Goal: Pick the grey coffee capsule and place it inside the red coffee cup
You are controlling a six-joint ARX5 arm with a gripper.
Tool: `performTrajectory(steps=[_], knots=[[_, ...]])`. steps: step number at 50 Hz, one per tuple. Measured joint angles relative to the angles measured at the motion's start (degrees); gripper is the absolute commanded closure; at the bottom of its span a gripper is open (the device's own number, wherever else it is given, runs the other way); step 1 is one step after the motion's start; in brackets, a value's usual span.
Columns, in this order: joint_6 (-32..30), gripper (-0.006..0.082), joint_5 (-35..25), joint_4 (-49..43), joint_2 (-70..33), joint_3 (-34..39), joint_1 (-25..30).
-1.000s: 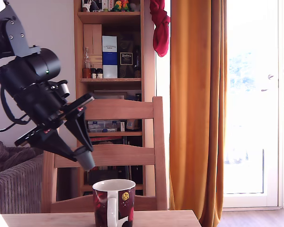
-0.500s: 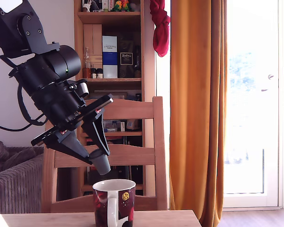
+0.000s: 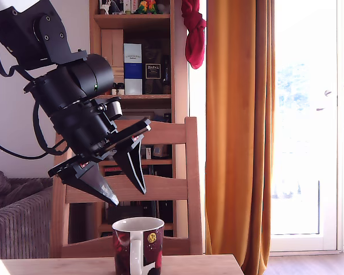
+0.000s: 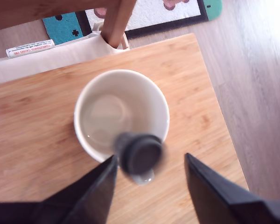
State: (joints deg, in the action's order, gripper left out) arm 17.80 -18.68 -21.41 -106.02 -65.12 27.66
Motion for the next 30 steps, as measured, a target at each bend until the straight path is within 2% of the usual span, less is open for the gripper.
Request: performTrajectory(steps=[2,4,11,18,30], knots=[[0.0,0.0304,0.2,0.0,0.0,0.0,0.0],[-0.1,0.0371,0.2,0.0,0.0,0.0,0.0],[-2.4,0.0785,0.2,0.4,0.0,0.0,-0.4],[-6.1,0.0781,2.1,-0.1,0.0,0.0,-1.5],[-12.5,0.0781,15.2,-4.4,3.7,0.0,-3.7]])
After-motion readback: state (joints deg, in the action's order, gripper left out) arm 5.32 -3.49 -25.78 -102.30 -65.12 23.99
